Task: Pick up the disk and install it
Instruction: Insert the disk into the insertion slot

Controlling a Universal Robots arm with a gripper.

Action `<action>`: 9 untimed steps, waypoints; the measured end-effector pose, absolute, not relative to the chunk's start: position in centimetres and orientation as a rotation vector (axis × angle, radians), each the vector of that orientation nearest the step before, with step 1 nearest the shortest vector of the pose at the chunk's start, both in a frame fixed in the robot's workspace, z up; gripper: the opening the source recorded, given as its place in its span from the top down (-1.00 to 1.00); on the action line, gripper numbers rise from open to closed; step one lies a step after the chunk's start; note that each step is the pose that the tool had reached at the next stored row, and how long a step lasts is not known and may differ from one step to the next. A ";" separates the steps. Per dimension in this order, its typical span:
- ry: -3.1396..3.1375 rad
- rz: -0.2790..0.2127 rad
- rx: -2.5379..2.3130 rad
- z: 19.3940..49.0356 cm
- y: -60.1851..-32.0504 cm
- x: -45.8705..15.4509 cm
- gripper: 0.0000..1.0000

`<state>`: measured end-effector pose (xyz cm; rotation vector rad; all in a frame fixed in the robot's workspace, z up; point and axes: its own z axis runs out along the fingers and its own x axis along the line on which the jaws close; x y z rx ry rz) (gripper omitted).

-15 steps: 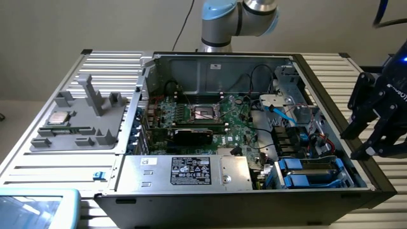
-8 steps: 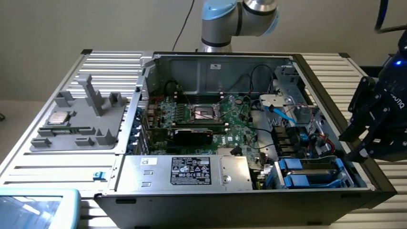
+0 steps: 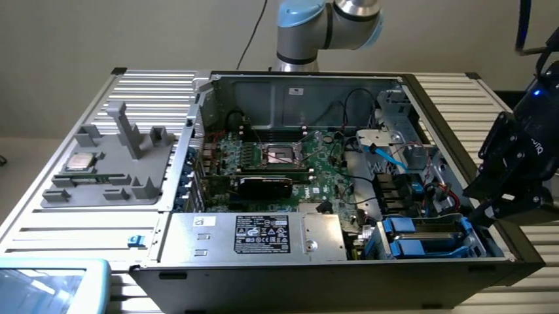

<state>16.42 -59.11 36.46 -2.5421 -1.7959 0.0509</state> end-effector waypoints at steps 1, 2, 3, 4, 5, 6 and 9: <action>-1.787 0.050 -2.547 36.4 -59.1 16.4 0.09; -1.781 0.050 -2.552 36.4 -59.1 16.4 0.09; -1.776 0.049 -2.555 36.4 -59.1 16.4 0.09; -1.771 0.049 -2.557 36.3 -59.0 16.4 0.09; -1.768 0.048 -2.559 36.3 -59.0 16.4 0.09; -1.765 0.047 -2.560 36.3 -58.9 16.4 0.09; -1.761 0.045 -2.560 36.3 -58.6 16.3 0.09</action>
